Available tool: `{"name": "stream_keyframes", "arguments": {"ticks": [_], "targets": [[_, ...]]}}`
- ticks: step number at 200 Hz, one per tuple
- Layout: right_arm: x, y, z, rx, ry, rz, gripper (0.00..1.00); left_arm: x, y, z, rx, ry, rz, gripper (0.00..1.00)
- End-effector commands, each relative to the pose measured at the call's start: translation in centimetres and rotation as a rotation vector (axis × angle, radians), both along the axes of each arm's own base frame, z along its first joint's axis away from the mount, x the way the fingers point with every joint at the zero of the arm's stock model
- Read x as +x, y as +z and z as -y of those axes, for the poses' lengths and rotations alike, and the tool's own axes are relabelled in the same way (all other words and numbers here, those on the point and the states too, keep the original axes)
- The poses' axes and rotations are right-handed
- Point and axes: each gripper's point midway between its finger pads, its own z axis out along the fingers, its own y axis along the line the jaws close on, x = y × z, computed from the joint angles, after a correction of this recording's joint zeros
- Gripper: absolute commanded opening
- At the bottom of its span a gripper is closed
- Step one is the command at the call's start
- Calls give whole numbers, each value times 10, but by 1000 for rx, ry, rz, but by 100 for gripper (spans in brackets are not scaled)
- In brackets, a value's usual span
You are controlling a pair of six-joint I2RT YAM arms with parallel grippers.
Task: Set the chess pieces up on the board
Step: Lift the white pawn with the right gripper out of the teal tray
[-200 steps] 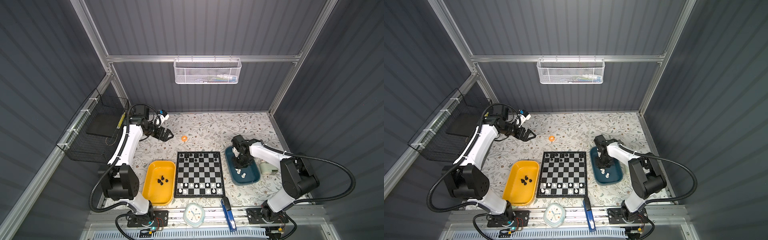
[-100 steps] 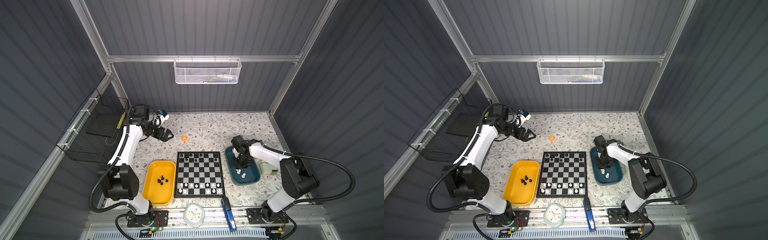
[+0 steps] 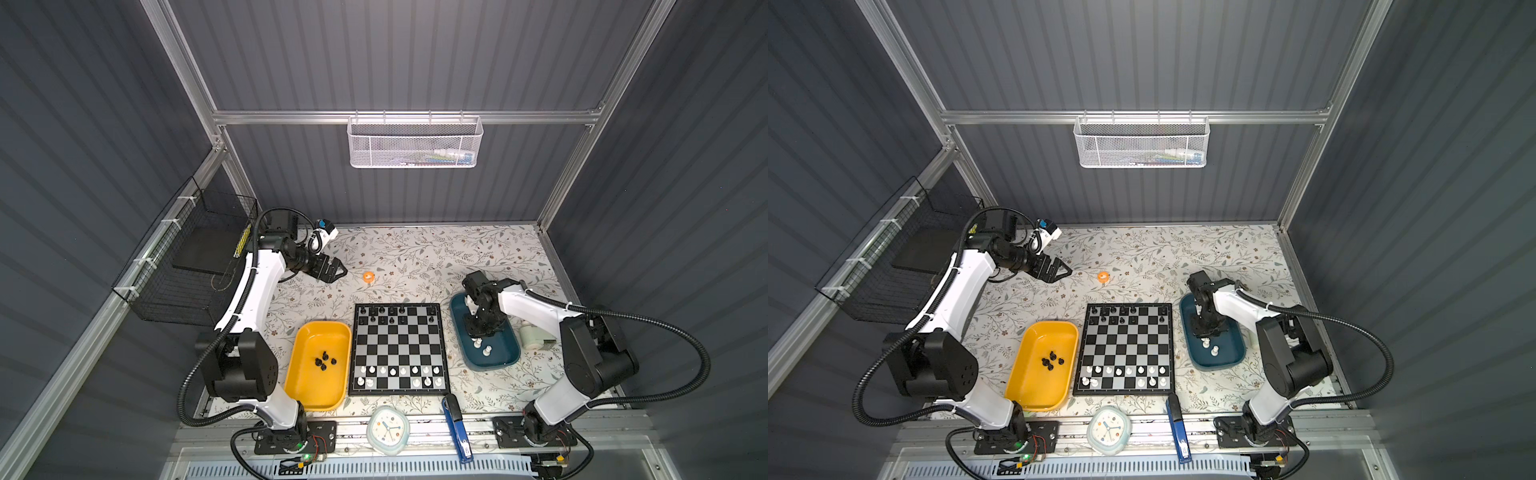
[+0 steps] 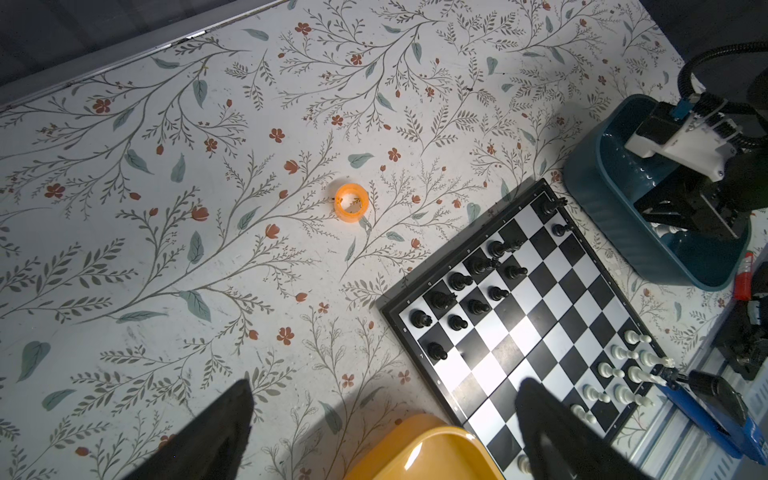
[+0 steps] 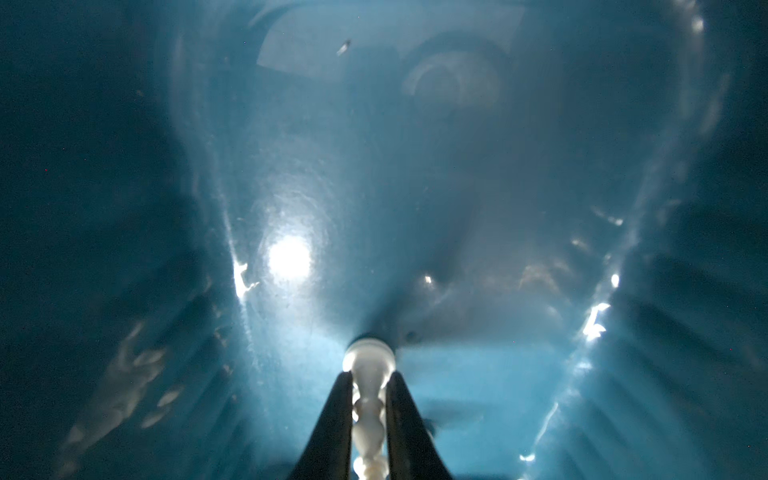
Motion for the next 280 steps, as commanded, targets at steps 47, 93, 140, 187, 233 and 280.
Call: {"name": "stream_keyframes", "arguments": {"ticks": [47,93,140,187,233,280], "targets": [[5,10,4,-31,13,25,18,-7,9,-2,-1,-6,23,100],[13,28,3,-33,28,53,18,-5,10,-1,-2,-7,29,100],[16,46,2,-30,40,76,18,-5,11,-1,-1,-8,34,100],[14,64,-3,-27,58,98,18,-3,10,-1,-5,-2,31,100],[12,80,-17,-27,96,121,18,-3,10,-1,-6,1,32,99],[8,97,-44,-23,161,139,18,-2,9,-1,-11,8,35,99]]}}
